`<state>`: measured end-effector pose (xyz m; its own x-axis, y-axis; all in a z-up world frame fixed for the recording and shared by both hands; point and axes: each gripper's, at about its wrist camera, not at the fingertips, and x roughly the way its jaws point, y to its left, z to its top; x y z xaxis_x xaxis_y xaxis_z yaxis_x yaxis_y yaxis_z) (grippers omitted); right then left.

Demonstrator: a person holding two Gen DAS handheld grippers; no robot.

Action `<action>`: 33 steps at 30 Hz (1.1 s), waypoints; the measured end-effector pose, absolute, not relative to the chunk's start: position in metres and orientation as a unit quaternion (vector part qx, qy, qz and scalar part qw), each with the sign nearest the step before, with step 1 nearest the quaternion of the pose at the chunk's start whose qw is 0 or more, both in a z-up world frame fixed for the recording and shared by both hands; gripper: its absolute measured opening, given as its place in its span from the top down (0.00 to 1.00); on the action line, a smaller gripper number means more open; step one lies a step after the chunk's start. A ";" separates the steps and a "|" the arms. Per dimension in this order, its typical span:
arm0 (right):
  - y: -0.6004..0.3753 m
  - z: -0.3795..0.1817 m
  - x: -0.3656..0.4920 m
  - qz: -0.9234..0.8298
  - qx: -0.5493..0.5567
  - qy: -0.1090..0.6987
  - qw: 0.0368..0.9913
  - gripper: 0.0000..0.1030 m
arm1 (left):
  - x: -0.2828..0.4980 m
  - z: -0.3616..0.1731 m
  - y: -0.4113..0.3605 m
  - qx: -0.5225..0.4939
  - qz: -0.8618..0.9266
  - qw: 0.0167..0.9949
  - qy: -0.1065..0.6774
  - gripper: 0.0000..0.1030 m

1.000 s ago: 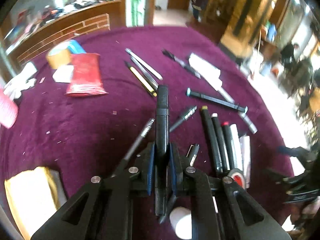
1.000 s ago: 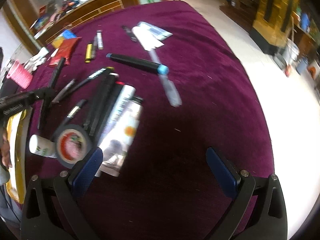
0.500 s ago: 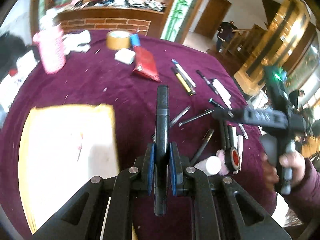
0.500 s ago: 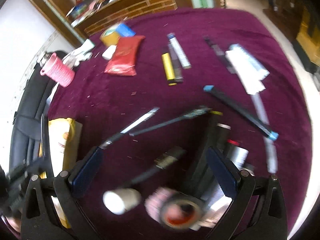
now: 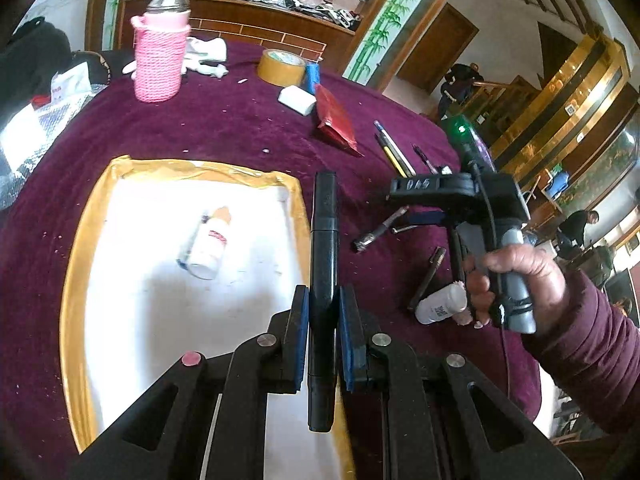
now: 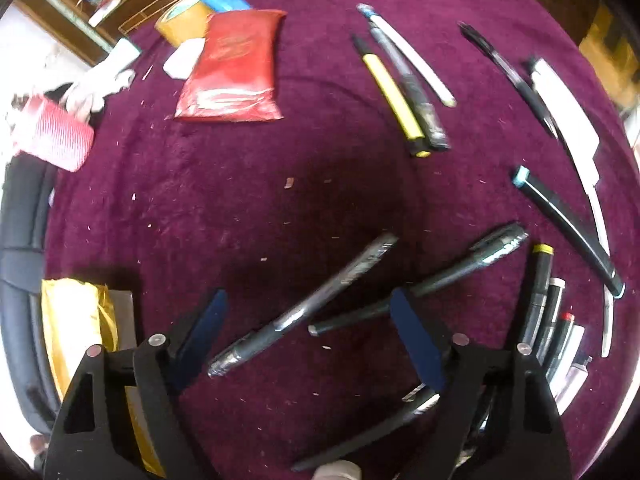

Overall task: Organize objects
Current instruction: 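Carry the black marker toward the tray with the left tool while the right tool grasps a clear ballpoint pen, then lower the marker and pen into the tray and open both tools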

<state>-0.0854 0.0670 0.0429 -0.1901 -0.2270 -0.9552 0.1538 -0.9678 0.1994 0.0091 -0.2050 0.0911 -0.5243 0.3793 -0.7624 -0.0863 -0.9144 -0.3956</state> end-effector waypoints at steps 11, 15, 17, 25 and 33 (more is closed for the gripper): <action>0.033 0.039 -0.059 -0.800 0.592 0.028 0.098 0.92 | 0.010 0.075 -0.255 -0.475 0.854 0.124 -0.171 0.89; 0.047 0.045 -0.054 -0.799 0.593 -0.008 0.105 0.93 | 0.009 0.069 -0.268 -0.480 0.852 0.116 -0.175 0.89; 0.048 0.049 -0.047 -0.800 0.590 -0.022 0.109 0.93 | 0.008 0.068 -0.273 -0.481 0.852 0.110 -0.174 0.89; 0.044 0.092 -0.013 -0.795 0.574 -0.094 0.172 0.92 | -0.010 0.056 -0.289 -0.506 0.843 0.087 -0.158 0.89; -0.029 0.094 0.011 -0.756 0.597 -0.092 0.252 0.92 | -0.043 0.025 -0.297 -0.553 0.815 0.075 -0.158 0.89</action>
<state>0.0113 -0.0290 0.0937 -0.1611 -0.4913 -0.8559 0.2717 -0.8558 0.4401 -0.0430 -0.2968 0.0254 -0.3777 0.2959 -0.8774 0.0527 -0.9391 -0.3394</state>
